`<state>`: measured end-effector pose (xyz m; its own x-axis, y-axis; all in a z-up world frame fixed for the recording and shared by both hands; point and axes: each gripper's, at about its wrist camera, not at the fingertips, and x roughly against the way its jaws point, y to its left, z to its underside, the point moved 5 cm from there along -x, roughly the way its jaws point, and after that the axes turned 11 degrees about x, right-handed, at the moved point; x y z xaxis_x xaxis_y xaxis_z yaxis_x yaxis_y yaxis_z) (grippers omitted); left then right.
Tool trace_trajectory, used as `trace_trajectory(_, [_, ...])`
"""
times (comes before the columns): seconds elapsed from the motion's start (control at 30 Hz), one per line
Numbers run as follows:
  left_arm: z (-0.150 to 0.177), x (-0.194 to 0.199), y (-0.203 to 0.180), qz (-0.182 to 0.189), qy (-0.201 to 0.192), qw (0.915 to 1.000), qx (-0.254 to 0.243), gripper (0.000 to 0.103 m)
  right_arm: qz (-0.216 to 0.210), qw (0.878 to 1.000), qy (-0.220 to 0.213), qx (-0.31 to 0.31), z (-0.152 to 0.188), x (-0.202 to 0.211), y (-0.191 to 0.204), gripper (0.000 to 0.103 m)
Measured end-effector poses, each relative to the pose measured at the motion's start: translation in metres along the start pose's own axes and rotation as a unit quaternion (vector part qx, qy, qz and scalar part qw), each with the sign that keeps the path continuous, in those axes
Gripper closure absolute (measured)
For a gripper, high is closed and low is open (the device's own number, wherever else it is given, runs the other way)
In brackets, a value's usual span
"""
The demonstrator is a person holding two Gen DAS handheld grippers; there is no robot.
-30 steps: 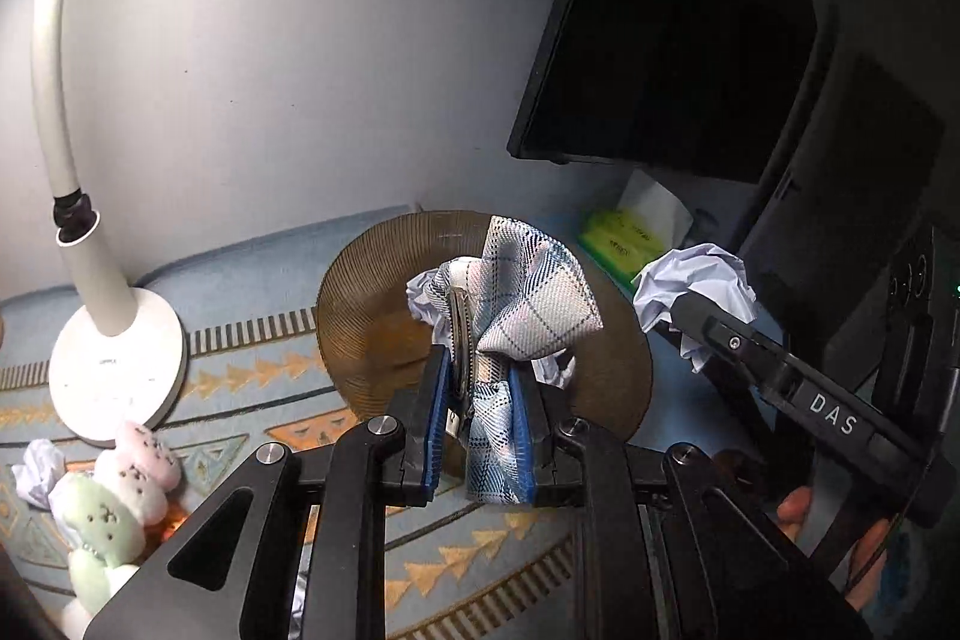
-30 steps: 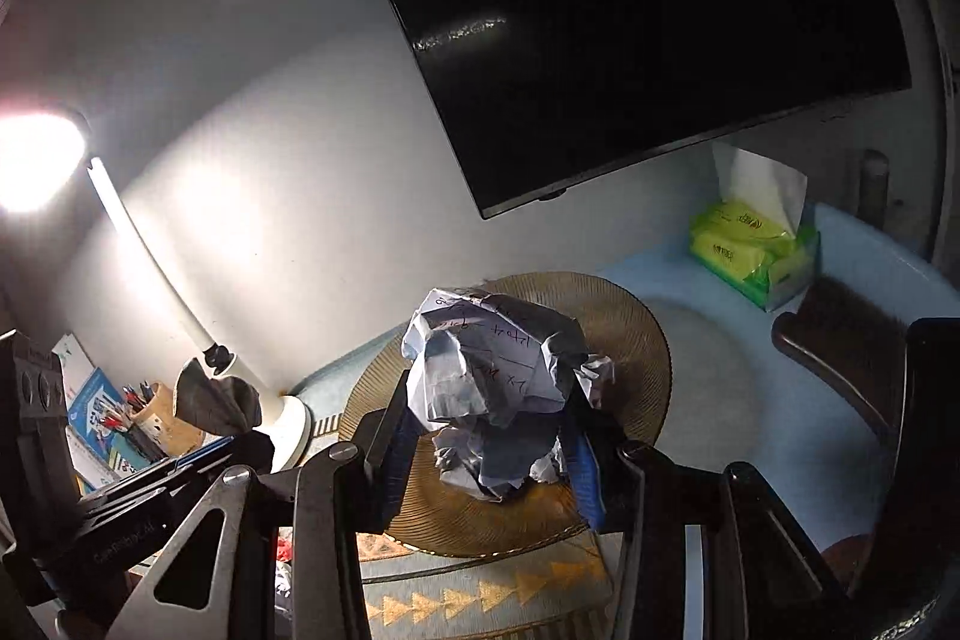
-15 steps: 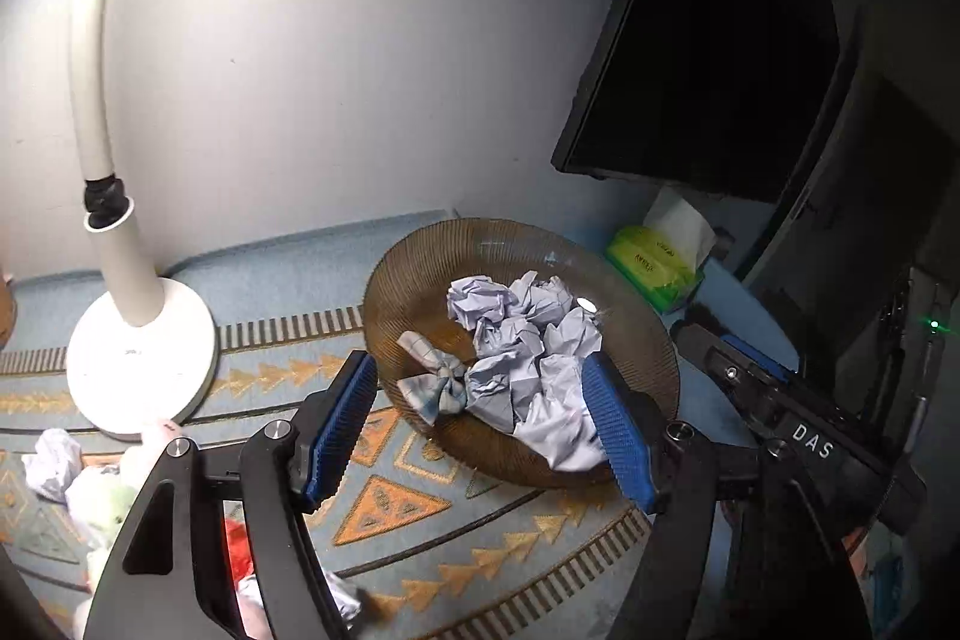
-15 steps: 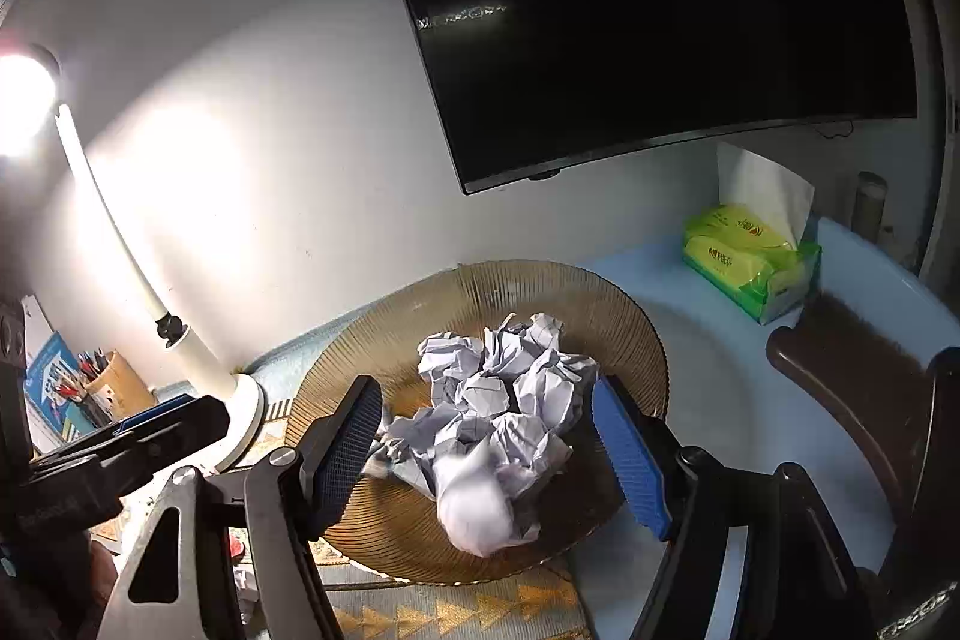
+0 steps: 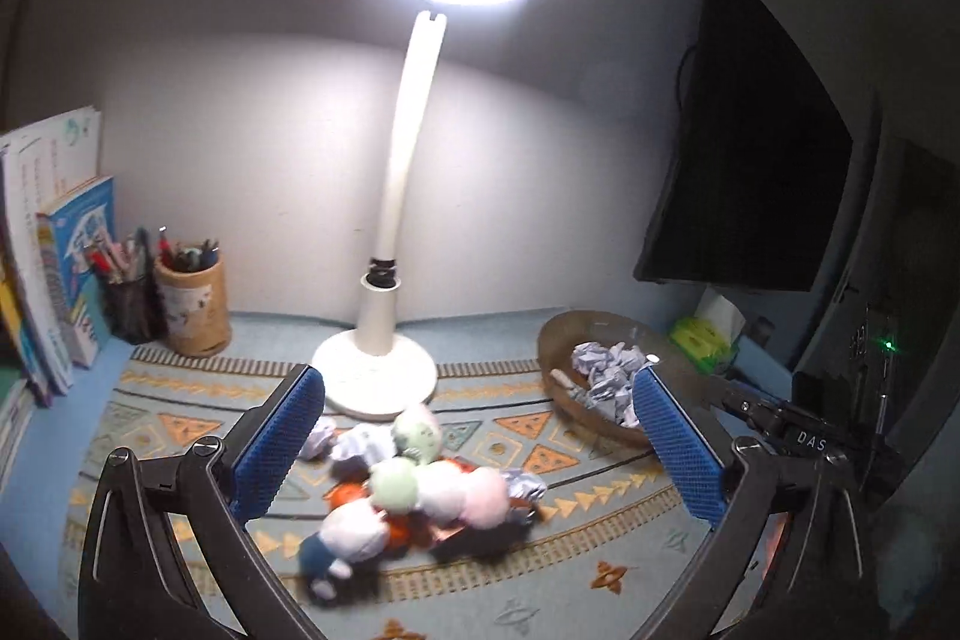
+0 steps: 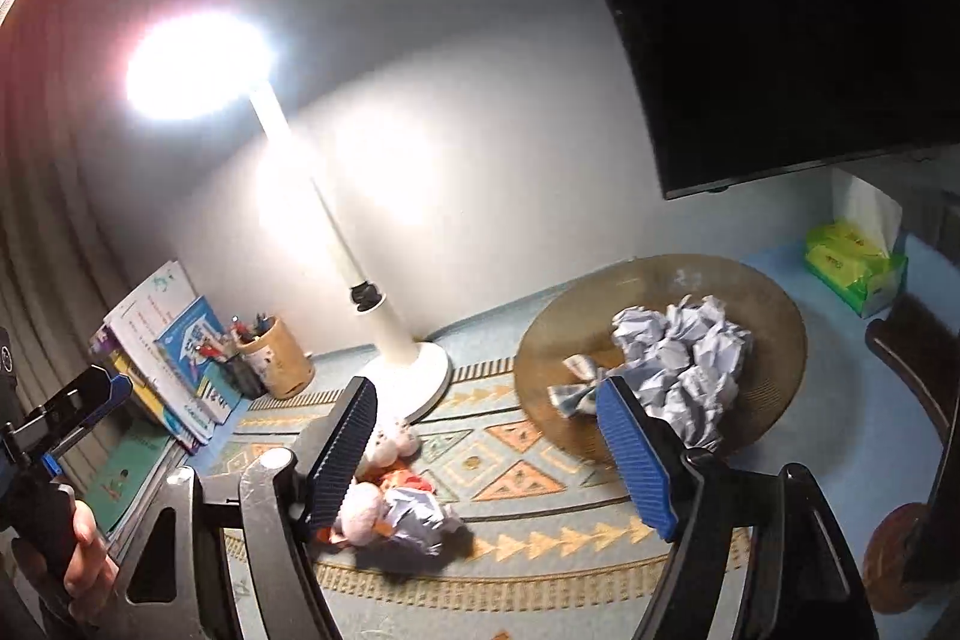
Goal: Organize objects
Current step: 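Grasp the white plush cat with the left gripper while the right approaches a paper ball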
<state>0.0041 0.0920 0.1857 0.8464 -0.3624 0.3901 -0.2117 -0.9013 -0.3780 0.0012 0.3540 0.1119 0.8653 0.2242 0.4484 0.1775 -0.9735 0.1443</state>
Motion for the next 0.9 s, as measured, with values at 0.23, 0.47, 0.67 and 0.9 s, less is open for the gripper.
trace_trajectory(0.23, [0.085,-0.026,0.082,-0.049,0.096,0.9942,0.013,0.001,0.029,0.998,0.036,0.05,0.084,-0.057,0.04,0.012])
trace_trajectory(0.47, [0.129,-0.065,0.114,-0.096,0.156,0.983,0.001,0.001,-0.002,0.996,0.073,0.042,0.11,-0.084,0.038,0.012])
trace_trajectory(0.67, [0.125,-0.087,0.112,-0.116,0.152,0.9807,-0.04,0.001,-0.002,0.992,0.104,0.066,0.117,-0.096,0.047,0.012])
trace_trajectory(0.9, [0.123,-0.112,0.102,-0.11,0.17,0.9765,-0.073,0.049,-0.04,0.983,0.149,0.102,0.113,-0.114,0.057,0.012])
